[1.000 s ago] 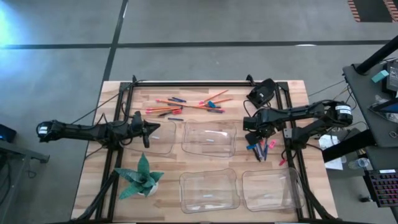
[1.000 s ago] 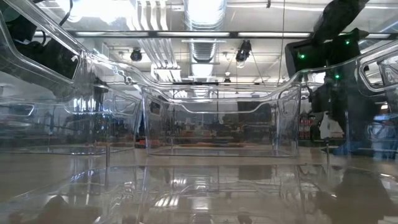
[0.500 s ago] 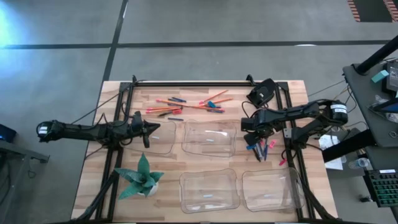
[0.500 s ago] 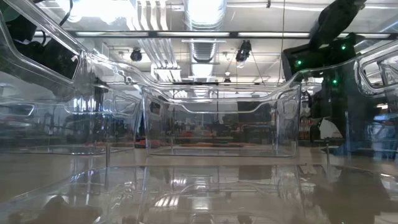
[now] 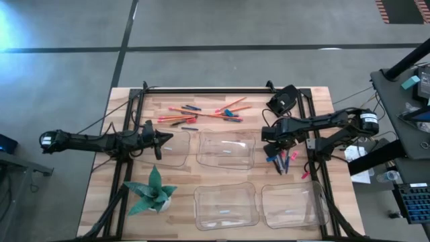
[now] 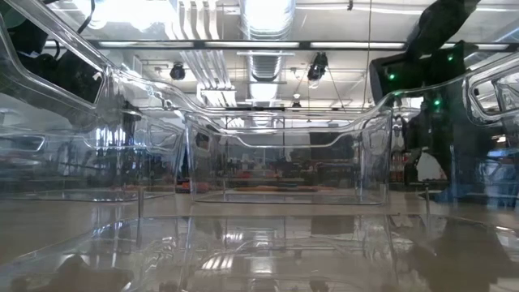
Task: Sort crayons/erasers/pens/pencils in bins
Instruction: Put the orange eraser into the bottom right transparent bin
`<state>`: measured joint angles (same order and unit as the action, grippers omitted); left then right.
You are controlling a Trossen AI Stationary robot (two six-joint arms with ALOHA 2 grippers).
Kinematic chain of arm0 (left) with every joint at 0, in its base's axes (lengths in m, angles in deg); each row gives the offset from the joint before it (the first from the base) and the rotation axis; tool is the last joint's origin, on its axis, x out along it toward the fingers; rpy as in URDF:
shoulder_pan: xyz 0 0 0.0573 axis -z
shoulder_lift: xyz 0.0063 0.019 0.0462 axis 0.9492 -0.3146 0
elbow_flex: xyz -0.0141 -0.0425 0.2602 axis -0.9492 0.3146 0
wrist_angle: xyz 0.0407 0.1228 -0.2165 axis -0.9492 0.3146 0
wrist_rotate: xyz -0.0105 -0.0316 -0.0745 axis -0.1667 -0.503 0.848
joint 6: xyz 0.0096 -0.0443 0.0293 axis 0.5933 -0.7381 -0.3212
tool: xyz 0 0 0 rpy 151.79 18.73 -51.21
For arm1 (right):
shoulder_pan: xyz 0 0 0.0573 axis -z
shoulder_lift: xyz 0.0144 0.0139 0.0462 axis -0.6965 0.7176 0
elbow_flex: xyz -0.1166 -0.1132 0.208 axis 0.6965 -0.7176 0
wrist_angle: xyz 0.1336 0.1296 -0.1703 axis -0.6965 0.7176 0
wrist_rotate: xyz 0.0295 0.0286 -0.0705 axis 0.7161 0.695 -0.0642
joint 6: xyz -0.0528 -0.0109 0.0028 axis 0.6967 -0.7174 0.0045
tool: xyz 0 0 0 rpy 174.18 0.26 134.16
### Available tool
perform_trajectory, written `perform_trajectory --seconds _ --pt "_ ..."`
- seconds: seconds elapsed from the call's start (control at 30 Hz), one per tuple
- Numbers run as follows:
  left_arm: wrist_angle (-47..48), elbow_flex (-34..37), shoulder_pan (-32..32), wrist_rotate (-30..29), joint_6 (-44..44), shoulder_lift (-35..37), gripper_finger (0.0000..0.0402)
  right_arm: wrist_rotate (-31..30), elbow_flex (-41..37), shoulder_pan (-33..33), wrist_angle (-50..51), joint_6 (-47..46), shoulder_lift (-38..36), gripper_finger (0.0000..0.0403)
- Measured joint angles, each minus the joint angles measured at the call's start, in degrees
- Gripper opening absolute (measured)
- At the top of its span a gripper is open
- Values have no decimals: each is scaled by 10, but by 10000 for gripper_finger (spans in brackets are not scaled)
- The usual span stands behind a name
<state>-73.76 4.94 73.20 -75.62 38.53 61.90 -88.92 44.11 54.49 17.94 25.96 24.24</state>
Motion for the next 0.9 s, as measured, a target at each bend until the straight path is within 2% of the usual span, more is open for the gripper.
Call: perform_trajectory --seconds 0.6,0.9 --pt "0 0 0 0 0 0 0 -3 -32 0 -51 13 6 155" --pt "0 0 0 0 0 0 0 -11 -34 2 -49 -15 7 155"
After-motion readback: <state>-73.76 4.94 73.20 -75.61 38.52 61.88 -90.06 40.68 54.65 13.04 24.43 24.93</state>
